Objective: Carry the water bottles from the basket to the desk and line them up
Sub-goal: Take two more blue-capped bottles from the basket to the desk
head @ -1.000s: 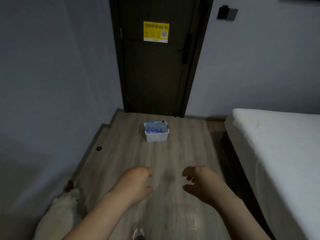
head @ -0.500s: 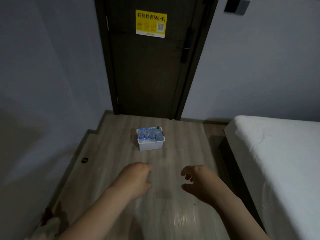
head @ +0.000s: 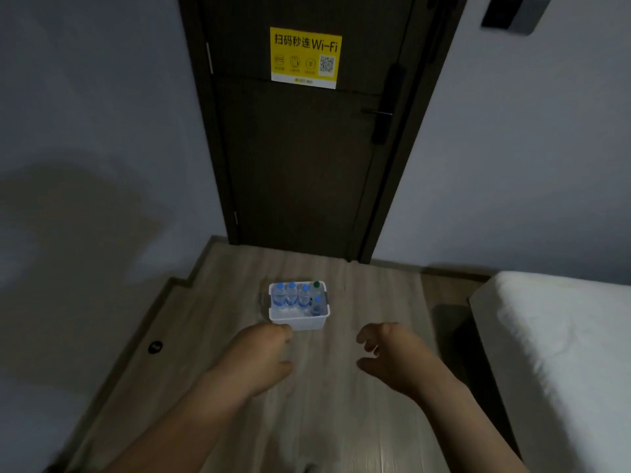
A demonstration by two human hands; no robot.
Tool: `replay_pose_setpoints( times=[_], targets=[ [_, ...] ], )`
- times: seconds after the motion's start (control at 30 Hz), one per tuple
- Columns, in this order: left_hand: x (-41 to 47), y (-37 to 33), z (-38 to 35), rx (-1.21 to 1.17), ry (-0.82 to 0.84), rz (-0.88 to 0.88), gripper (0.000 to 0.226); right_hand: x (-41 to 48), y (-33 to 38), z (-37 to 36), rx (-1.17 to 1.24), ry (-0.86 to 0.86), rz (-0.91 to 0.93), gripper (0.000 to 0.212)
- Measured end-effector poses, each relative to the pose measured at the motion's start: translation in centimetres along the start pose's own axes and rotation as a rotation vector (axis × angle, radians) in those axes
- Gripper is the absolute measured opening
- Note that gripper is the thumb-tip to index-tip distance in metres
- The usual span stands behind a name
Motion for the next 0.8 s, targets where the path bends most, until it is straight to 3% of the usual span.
replay_pose_setpoints(
  times=[0.27, 0.43, 0.8],
  targets=[
    [7.9, 1.5, 0.4, -0.096, 0.029, 0.086, 0.043, 8.4, -2.2, 3.9, -0.053, 0.051, 0.054, 0.037],
    [13.0, 3.7, 0.2, -0.14, 0.061, 0.091, 0.031, 14.0, -2.0, 4.3, -0.042, 0.077, 0.053, 0.036],
    [28.7, 13.2, 3.6, -0.171, 0.033, 0.059, 0.035, 30.7, 2.0, 6.4, -0.069, 0.131, 0.03, 0.035]
  ],
)
Point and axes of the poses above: each hand's wrist, its own x-axis towards the middle knuckle, its own z-axis out of the back of the hand, y = z × x, the point moved 9 cm from there along x, towards the middle knuckle, and after that the axes turned 9 degrees about x, right-handed, at the moved point
